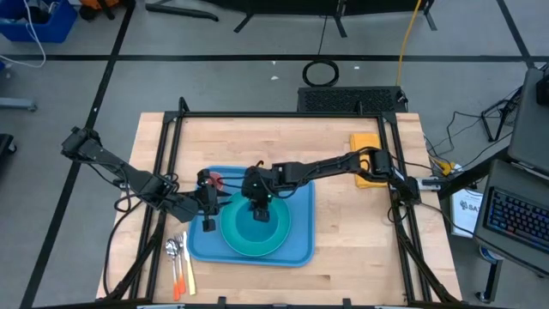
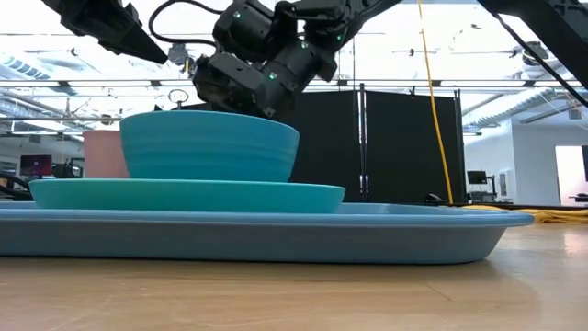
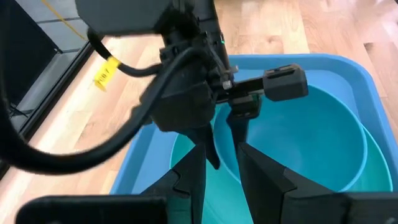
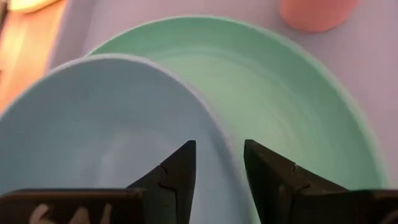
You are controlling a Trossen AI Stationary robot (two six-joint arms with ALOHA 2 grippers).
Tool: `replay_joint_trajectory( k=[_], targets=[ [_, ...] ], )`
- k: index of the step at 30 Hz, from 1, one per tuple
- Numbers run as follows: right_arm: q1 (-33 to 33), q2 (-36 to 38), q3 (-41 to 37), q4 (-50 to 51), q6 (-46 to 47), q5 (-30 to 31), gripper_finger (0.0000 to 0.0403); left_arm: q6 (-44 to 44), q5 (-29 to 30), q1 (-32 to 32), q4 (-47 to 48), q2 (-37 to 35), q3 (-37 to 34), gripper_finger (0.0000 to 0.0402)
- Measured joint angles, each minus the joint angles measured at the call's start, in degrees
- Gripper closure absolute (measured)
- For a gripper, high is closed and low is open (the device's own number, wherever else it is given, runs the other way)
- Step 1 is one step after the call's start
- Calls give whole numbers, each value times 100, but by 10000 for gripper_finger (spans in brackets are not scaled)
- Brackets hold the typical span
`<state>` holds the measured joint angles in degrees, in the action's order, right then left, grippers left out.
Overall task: Set up tray
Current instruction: Put the blue bowl on the light blue plate on the blue serving tray
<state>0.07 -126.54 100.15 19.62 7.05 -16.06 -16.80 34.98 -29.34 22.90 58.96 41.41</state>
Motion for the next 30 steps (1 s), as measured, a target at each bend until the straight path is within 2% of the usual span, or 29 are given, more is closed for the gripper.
replay_joint_trajectory(
  k=[3,17,30],
  targets=[
    [-10,-2,-95,-389,195,-239,277,-3,4,1,1,0,0,304],
    [-10,-2,-163,-1034,246,-223,277,-9,1,-2,3,0,0,304],
    [48,234,-163,-777,-38,-209,277,-10,0,-2,5,0,0,304]
  ],
)
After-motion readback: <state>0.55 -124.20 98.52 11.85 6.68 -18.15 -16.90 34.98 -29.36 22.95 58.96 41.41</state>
